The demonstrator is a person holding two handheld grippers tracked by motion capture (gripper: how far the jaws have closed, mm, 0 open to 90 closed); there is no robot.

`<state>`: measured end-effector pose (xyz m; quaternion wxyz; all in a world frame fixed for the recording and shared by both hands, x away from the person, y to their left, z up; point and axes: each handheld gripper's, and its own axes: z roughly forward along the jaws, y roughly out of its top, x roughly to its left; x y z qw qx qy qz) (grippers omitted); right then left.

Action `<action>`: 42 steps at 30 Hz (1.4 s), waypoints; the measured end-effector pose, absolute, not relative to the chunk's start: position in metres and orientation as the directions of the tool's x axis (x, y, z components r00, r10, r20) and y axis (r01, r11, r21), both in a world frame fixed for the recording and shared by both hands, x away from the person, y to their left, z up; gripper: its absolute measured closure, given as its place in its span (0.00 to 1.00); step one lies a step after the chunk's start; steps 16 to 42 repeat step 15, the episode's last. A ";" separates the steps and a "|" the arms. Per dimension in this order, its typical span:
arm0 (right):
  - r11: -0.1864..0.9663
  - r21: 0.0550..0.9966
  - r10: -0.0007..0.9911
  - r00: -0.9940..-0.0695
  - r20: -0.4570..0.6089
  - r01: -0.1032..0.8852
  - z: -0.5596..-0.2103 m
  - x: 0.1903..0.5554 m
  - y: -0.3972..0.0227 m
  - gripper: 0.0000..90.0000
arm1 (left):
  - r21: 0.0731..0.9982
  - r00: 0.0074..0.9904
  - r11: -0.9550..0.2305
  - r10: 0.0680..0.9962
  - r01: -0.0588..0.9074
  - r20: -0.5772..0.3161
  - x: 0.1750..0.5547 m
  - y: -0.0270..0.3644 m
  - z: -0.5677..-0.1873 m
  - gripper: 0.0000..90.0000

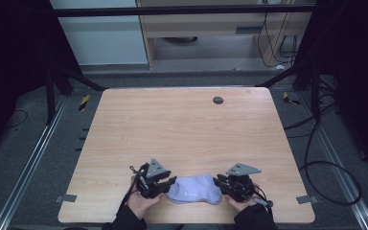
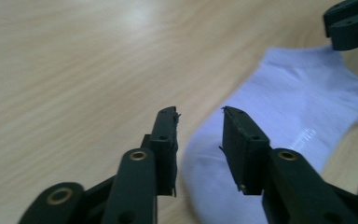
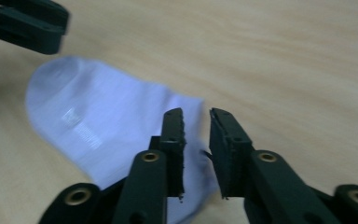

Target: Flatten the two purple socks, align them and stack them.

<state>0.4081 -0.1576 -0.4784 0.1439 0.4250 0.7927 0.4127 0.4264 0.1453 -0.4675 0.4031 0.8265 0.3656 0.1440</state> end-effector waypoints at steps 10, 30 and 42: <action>0.186 0.815 0.894 -0.439 0.091 0.548 -0.482 0.429 -0.200 0.44 | 0.791 0.569 -0.294 0.818 0.537 -0.082 0.451 0.206 -0.466 0.47; 0.134 0.809 0.918 -0.379 0.115 0.572 -0.486 0.437 -0.221 0.35 | 0.797 0.521 -0.264 0.851 0.543 -0.073 0.461 0.231 -0.470 0.41; 0.134 0.809 0.918 -0.379 0.115 0.572 -0.486 0.437 -0.221 0.35 | 0.797 0.521 -0.264 0.851 0.543 -0.073 0.461 0.231 -0.470 0.41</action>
